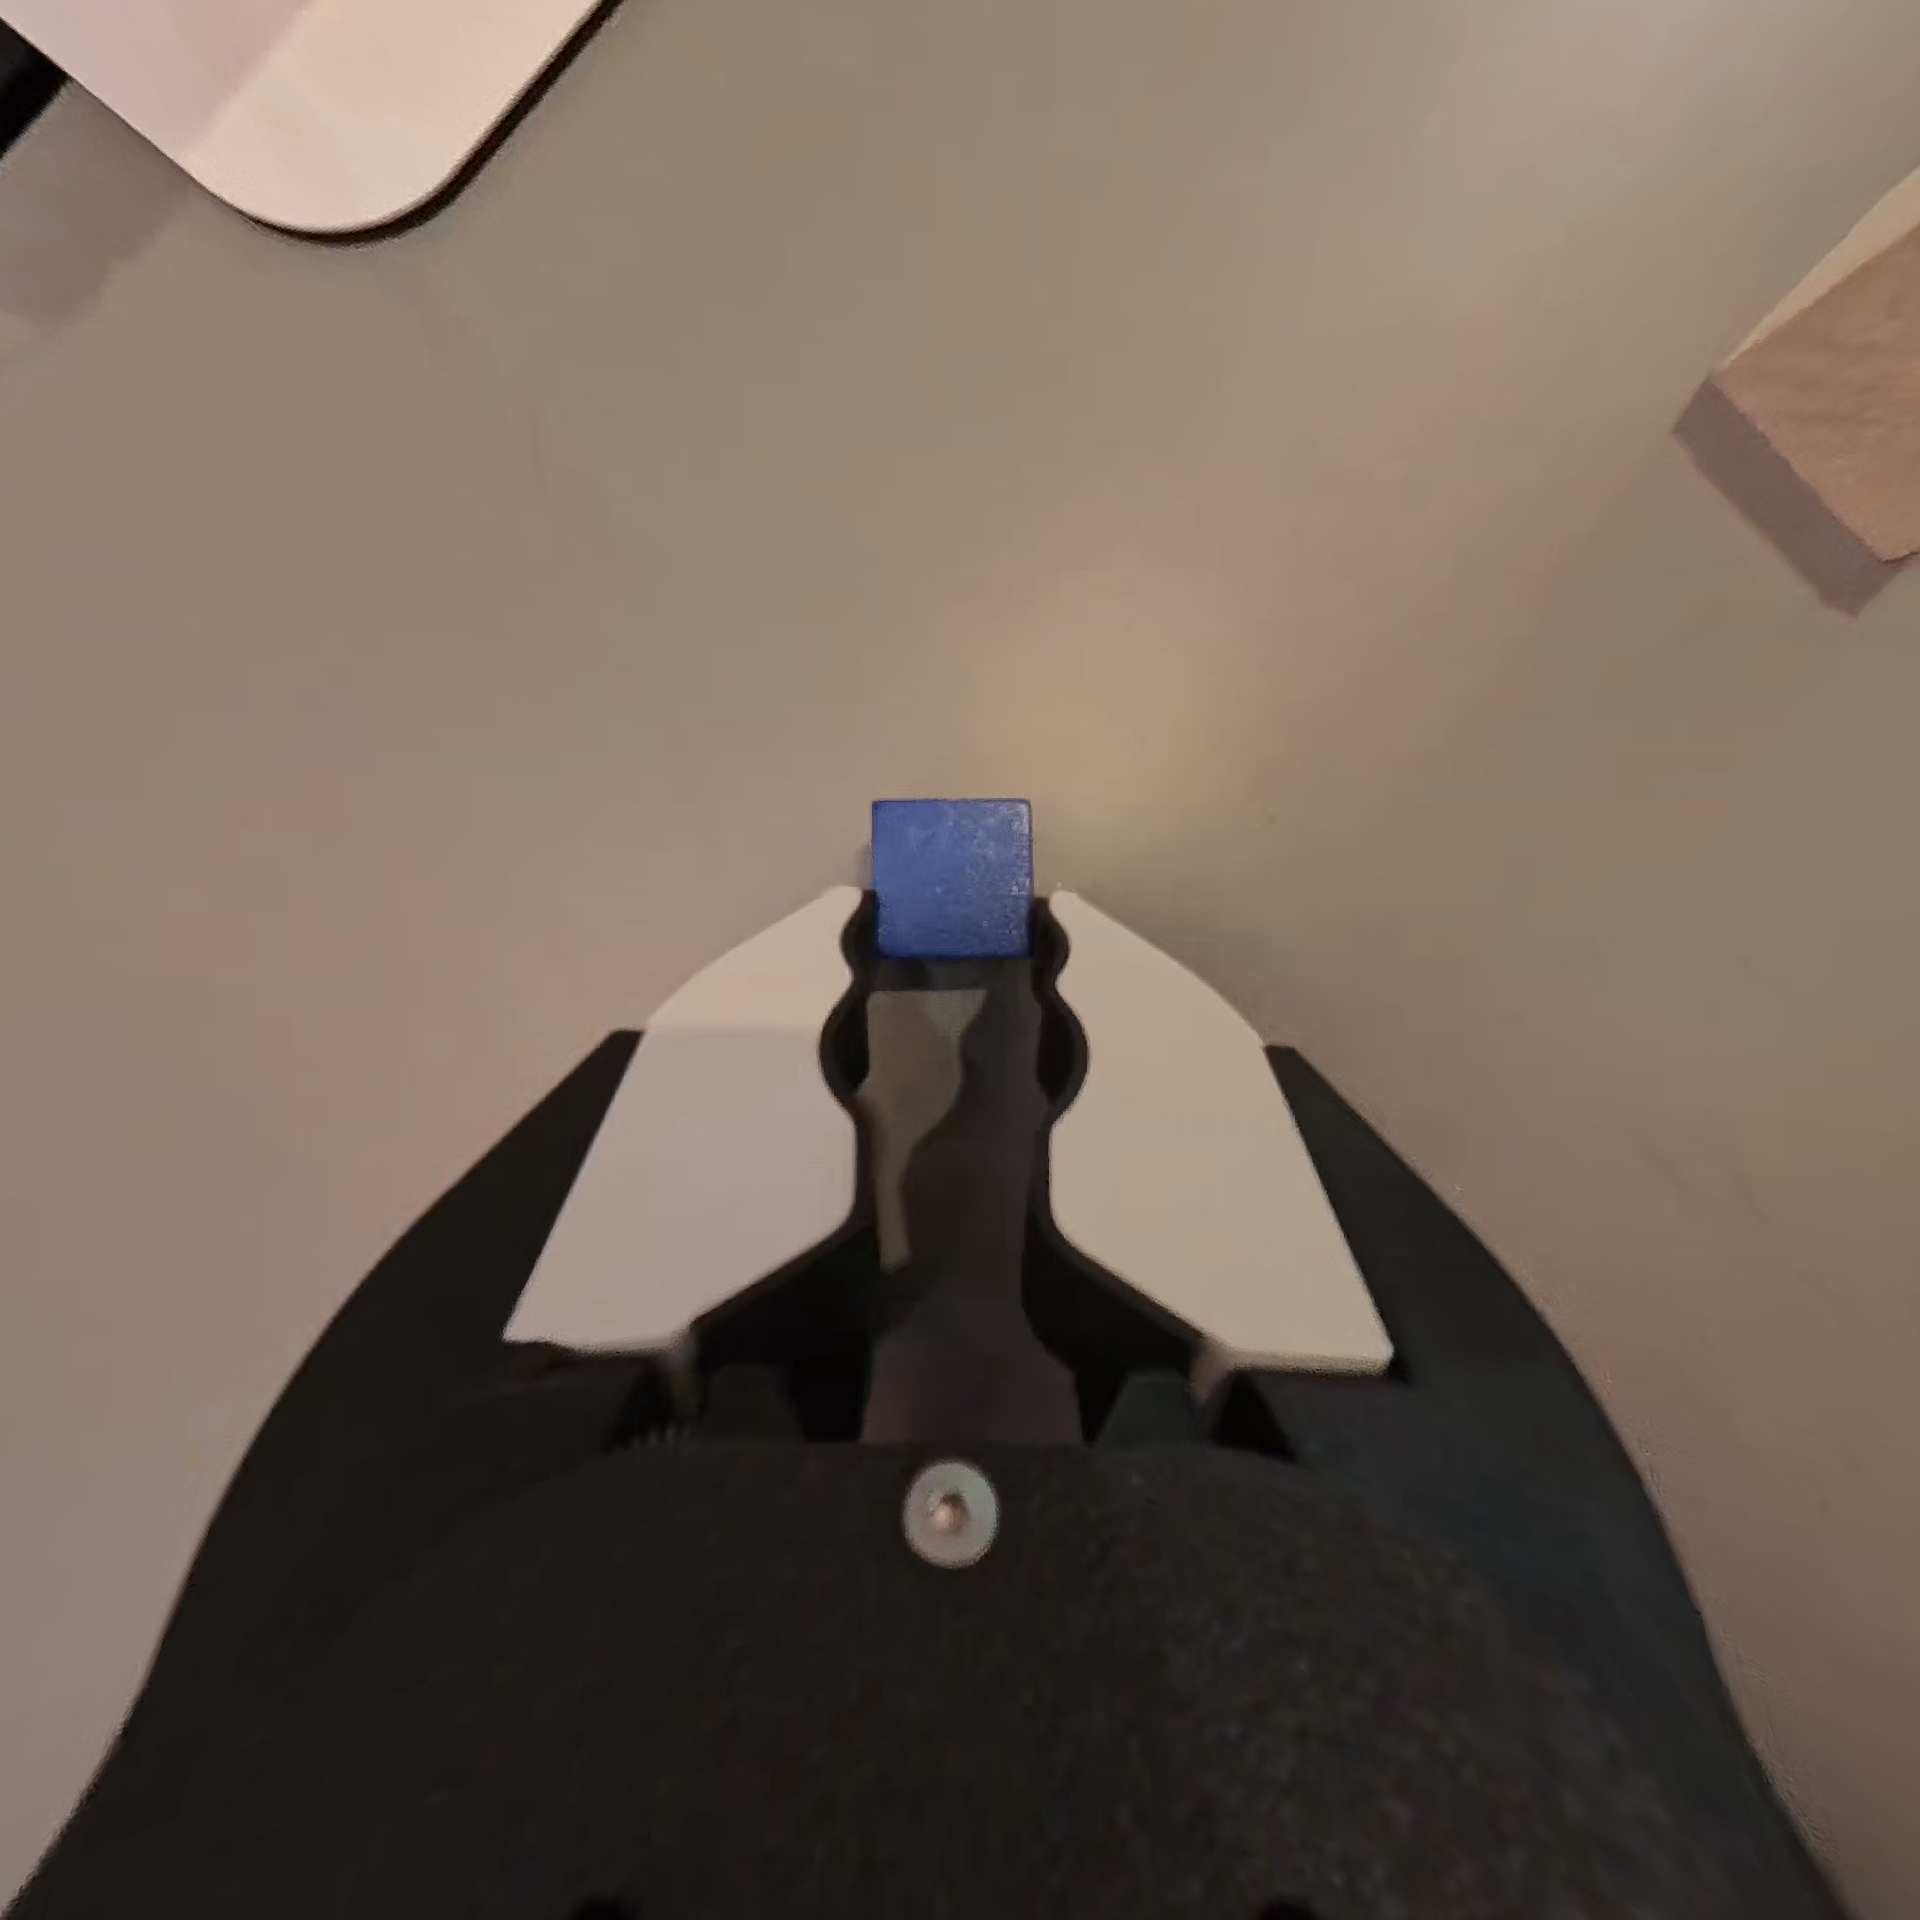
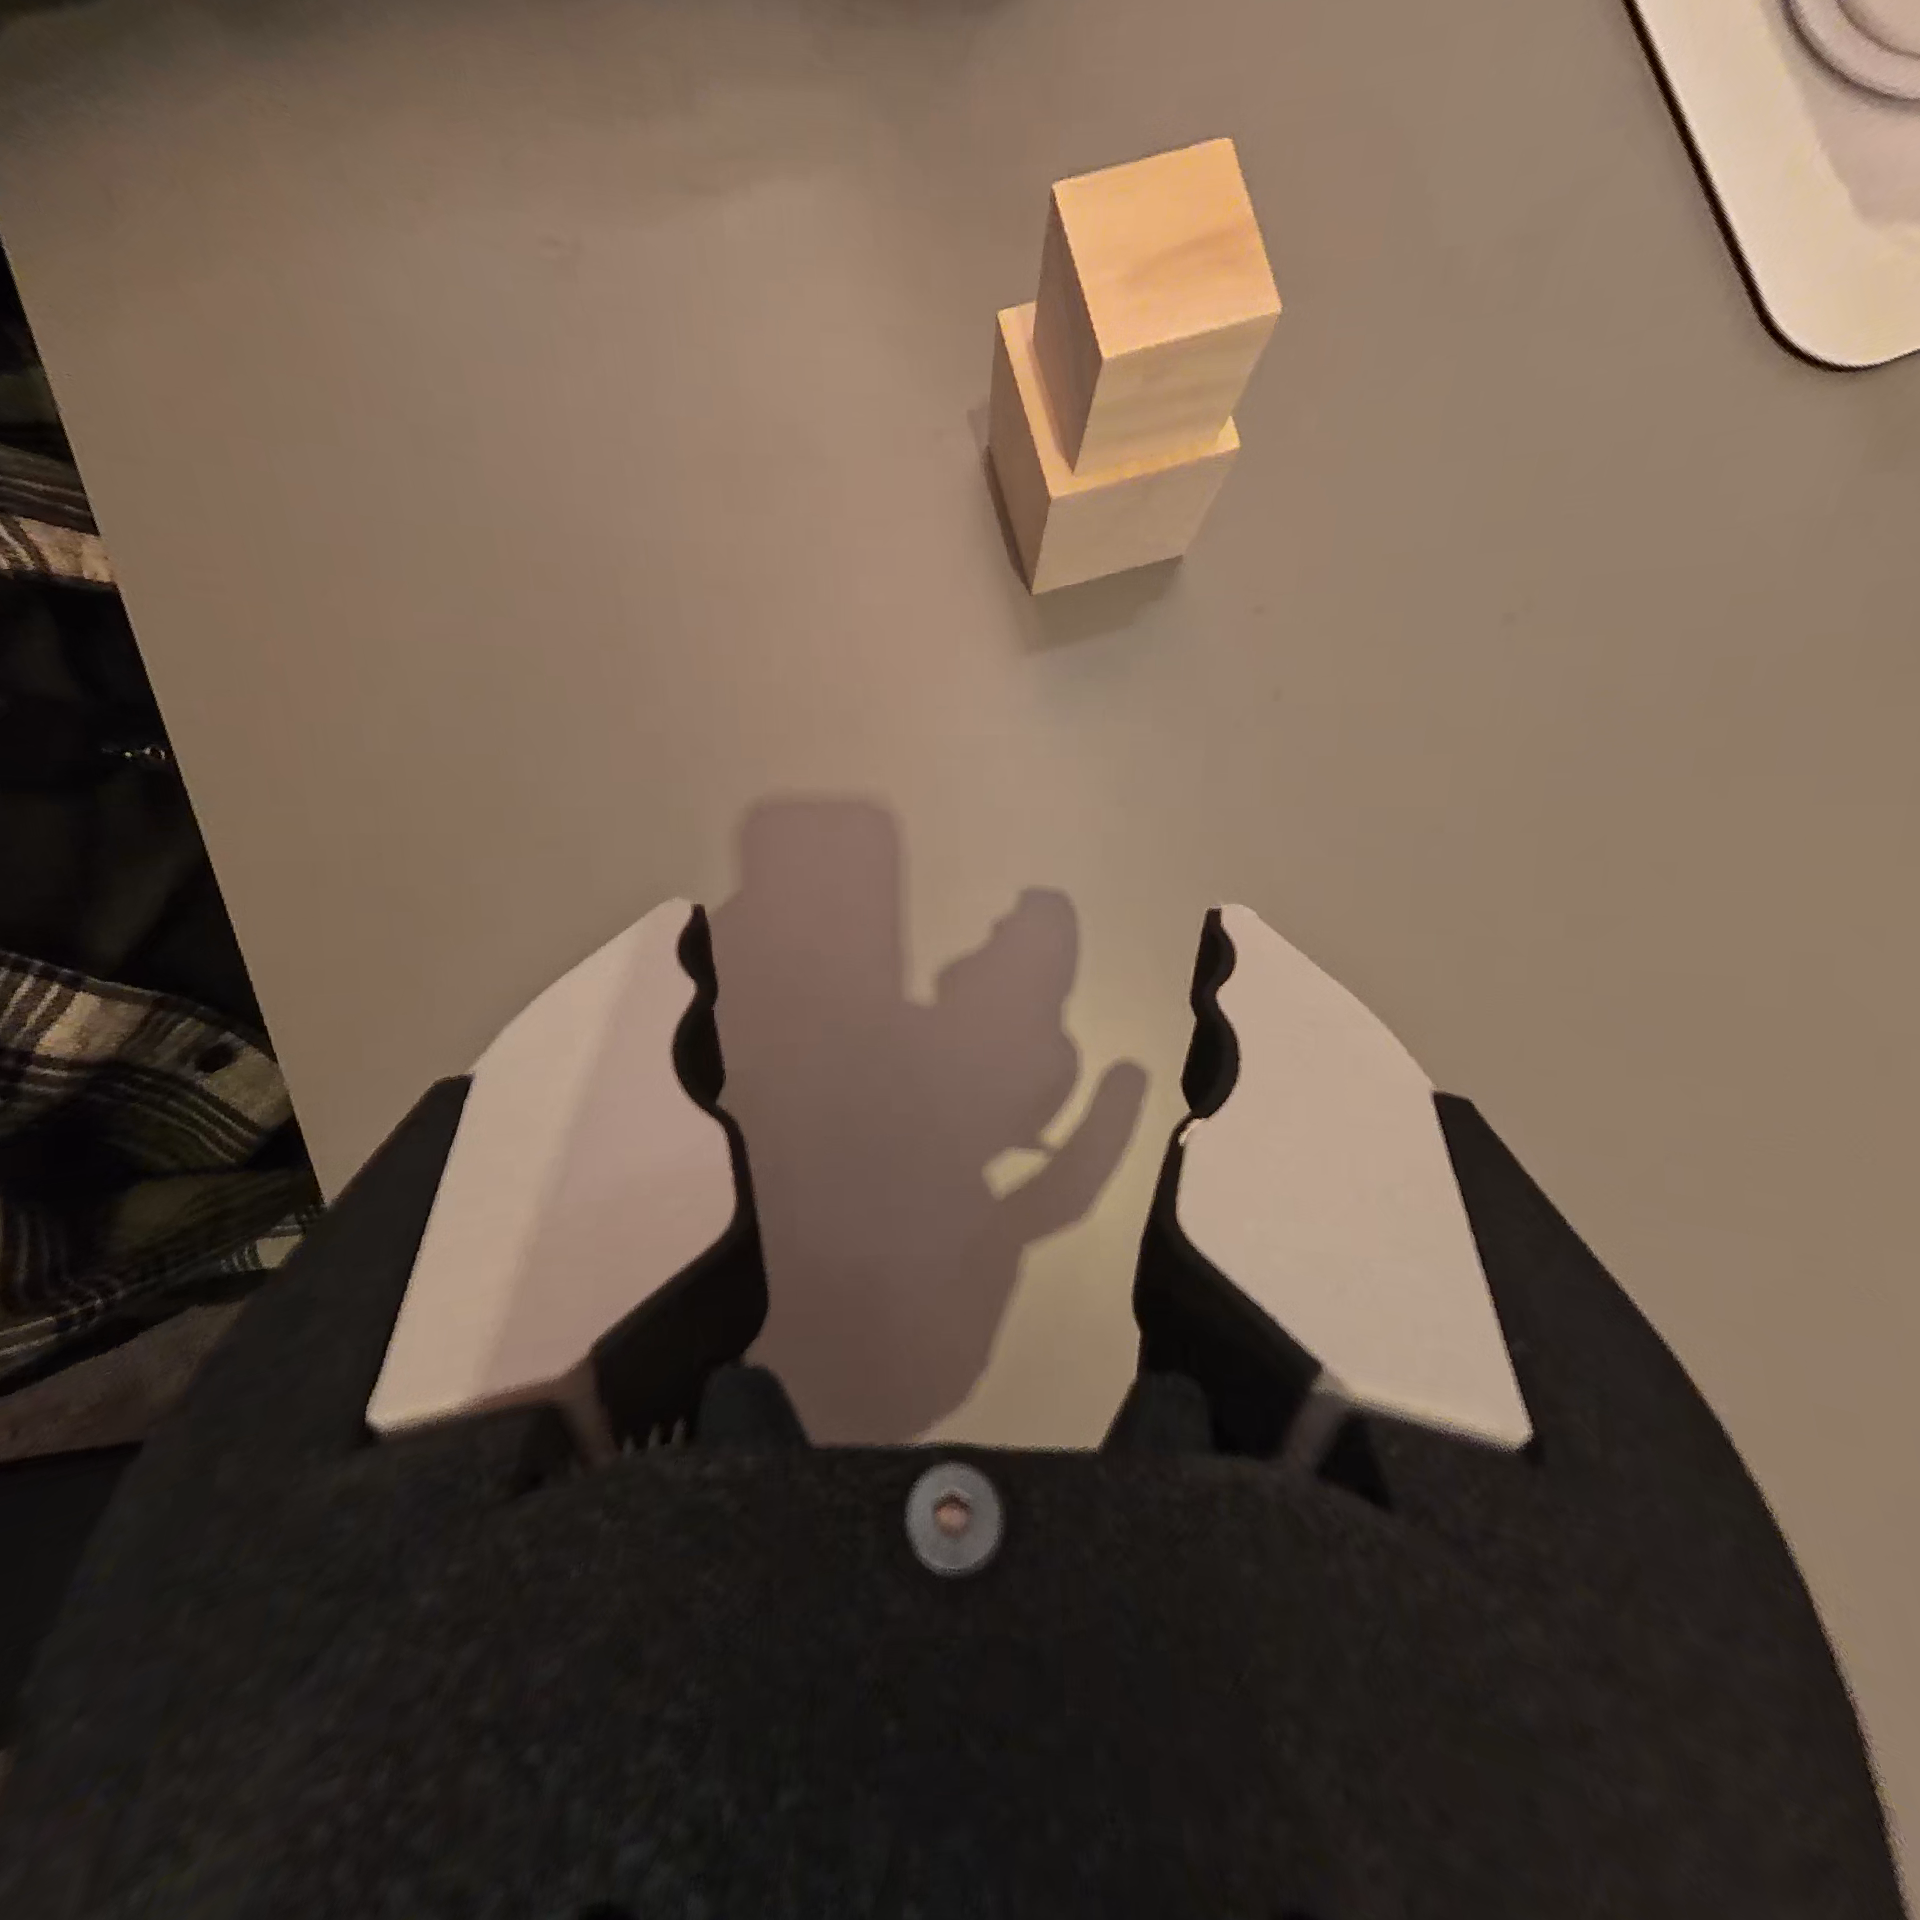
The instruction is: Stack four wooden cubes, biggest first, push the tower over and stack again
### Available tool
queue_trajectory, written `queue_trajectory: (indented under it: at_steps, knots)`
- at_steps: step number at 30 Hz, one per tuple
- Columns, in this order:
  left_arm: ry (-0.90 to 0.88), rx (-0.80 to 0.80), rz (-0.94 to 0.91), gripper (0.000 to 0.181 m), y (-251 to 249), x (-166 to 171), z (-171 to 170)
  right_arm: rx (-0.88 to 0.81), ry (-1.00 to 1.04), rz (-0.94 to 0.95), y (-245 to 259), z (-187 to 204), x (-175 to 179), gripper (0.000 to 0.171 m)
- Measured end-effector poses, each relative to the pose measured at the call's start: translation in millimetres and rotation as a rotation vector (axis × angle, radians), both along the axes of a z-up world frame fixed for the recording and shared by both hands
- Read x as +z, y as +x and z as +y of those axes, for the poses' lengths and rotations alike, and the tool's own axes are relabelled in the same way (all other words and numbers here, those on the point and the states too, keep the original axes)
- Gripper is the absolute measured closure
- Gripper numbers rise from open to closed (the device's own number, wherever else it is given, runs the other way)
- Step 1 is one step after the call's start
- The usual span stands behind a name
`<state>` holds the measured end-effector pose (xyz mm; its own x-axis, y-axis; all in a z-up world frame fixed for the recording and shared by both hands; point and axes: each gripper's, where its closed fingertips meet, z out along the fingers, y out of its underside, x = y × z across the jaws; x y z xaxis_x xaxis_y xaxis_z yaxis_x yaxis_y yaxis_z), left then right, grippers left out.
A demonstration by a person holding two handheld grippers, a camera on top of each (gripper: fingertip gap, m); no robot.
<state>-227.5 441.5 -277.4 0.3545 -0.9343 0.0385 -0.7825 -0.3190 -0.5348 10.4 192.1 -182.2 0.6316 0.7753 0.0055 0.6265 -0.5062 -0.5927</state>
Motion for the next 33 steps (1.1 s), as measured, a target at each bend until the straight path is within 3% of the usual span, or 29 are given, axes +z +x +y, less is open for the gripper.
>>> queue_trajectory:
  at_steps: [3,6,11,14,18,33]
  knots:
    - [0.006,-0.022,-0.012,0.154,6,6,-1,-0.006,0.013,0.007,2,-2,2,0.086]
    - [0.003,-0.096,-0.097,0.154,25,39,-16,-0.008,0.015,0.013,4,-5,4,0.088]
    - [0.041,-0.336,-0.172,0.154,73,115,-72,-0.009,0.009,0.01,6,-9,4,0.092]
    - [0.047,-0.468,-0.138,0.154,101,133,-109,-0.01,0.002,0.015,6,-11,2,0.092]
    - [0.039,-0.573,-0.057,0.153,129,125,-138,-0.009,-0.014,0.015,5,-14,-2,0.093]
    - [-0.014,-0.637,0.023,0.153,160,90,-136,-0.02,-0.024,0.009,12,-25,-2,0.094]
